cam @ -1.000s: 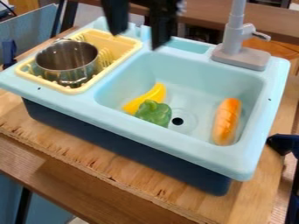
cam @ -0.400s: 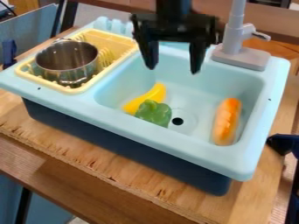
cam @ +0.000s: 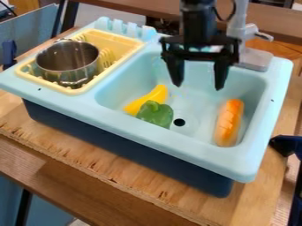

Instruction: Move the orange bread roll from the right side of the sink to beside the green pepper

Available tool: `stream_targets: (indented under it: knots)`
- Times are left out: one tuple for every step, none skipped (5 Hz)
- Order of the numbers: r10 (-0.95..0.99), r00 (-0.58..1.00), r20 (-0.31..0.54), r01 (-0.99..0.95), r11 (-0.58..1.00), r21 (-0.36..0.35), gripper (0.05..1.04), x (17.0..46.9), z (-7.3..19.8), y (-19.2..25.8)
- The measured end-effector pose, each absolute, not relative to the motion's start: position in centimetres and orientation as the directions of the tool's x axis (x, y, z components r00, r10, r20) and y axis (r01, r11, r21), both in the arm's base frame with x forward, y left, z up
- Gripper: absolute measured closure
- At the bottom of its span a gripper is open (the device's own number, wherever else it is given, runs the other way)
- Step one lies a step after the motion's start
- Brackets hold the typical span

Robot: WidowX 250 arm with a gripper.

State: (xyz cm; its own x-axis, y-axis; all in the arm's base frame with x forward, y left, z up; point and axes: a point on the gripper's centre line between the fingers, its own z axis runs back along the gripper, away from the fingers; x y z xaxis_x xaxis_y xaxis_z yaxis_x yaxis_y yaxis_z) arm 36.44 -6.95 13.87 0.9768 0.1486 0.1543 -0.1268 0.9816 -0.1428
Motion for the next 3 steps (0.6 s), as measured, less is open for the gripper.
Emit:
stream_targets:
  knots:
    - [0.057,0.987,0.151,-0.032,0.986,-0.162,0.083,36.7,12.9,-7.8]
    - [-0.029,0.986,0.165,0.065,0.974,-0.217,0.083,36.3,12.0,-9.1]
    - [-0.055,0.984,0.167,0.098,0.960,-0.263,0.083,36.2,11.2,-9.9]
